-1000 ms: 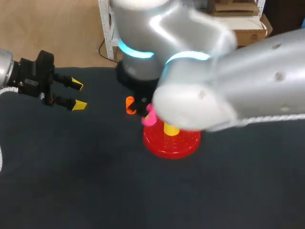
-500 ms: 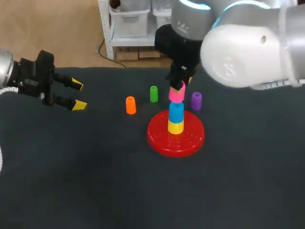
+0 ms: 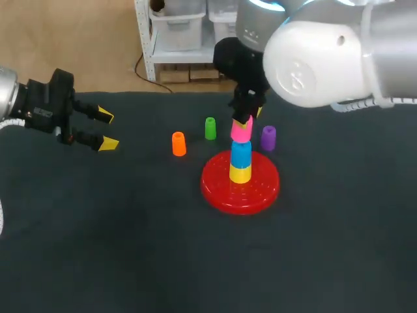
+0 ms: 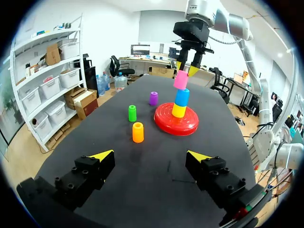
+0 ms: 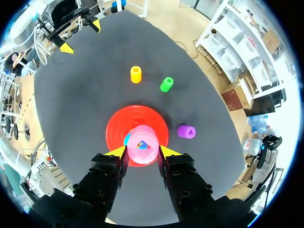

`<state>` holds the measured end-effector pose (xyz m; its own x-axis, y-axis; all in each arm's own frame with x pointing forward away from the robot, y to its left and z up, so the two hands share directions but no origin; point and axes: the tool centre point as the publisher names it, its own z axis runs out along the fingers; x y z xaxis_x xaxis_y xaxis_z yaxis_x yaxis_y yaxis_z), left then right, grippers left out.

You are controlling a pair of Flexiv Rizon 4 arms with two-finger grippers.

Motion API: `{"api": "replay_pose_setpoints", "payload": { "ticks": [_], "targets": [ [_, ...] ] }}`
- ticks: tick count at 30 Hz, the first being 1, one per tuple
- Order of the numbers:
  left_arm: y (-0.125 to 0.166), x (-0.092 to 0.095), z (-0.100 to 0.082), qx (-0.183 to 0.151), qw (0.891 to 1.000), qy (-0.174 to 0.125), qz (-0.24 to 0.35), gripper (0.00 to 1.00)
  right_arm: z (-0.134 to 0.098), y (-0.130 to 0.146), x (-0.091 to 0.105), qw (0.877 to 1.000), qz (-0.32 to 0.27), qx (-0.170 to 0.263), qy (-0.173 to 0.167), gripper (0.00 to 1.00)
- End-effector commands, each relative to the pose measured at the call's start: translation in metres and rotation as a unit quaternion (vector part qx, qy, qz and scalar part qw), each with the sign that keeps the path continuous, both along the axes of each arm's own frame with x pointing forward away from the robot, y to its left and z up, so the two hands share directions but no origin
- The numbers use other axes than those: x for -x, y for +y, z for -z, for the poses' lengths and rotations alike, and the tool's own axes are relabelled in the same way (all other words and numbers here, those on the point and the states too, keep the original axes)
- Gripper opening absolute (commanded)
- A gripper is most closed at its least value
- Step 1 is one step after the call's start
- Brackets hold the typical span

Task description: Pick up and stack the cylinders on the red base in this order: pink,purple,orange,green

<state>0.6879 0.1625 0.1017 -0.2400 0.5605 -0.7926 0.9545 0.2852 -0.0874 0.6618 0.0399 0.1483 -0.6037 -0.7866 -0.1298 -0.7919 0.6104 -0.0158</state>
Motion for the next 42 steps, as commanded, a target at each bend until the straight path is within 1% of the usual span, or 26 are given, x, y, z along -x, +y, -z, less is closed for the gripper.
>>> {"api": "replay_pose_setpoints", "payload": {
  "ticks": [1,8,17,21,25,31,33,37,42],
  "targets": [
    [0.0,0.001,0.001,0.001,1.0,-0.003,-0.001,1.0,0.003,0.006,-0.005,1.0,0.001,0.007,0.021,0.0],
    [0.0,0.001,0.001,0.001,1.0,-0.003,-0.001,1.0,0.003,0.001,0.009,1.0,0.012,0.008,0.027,0.0],
    [0.0,0.001,0.001,0.001,1.0,-0.003,-0.001,1.0,0.002,-0.002,0.021,0.999,0.014,0.011,0.026,0.0],
    [0.0,0.001,0.001,0.001,1.0,-0.003,-0.001,1.0,0.008,-0.001,0.024,0.999,0.012,0.013,0.031,0.0],
    [0.0,0.001,0.001,0.001,1.0,-0.003,-0.001,1.0,0.017,0.001,0.022,0.999,0.008,0.011,0.041,0.0],
    [0.0,0.001,0.001,0.001,1.0,-0.003,-0.001,1.0,0.025,0.003,0.012,0.999,0.001,0.017,0.051,0.0],
    [0.0,0.001,0.001,0.001,1.0,-0.003,-0.001,1.0,0.024,0.003,0.007,0.999,0.001,0.02,0.044,0.0],
    [0.0,0.001,0.001,0.001,1.0,-0.003,-0.001,1.0,0.024,0.005,-0.002,0.999,-0.005,0.023,0.042,0.0],
    [0.0,0.001,0.001,0.001,1.0,-0.003,-0.001,1.0,0.023,0.007,-0.007,0.999,-0.012,0.024,0.044,0.0]
  ]
}}
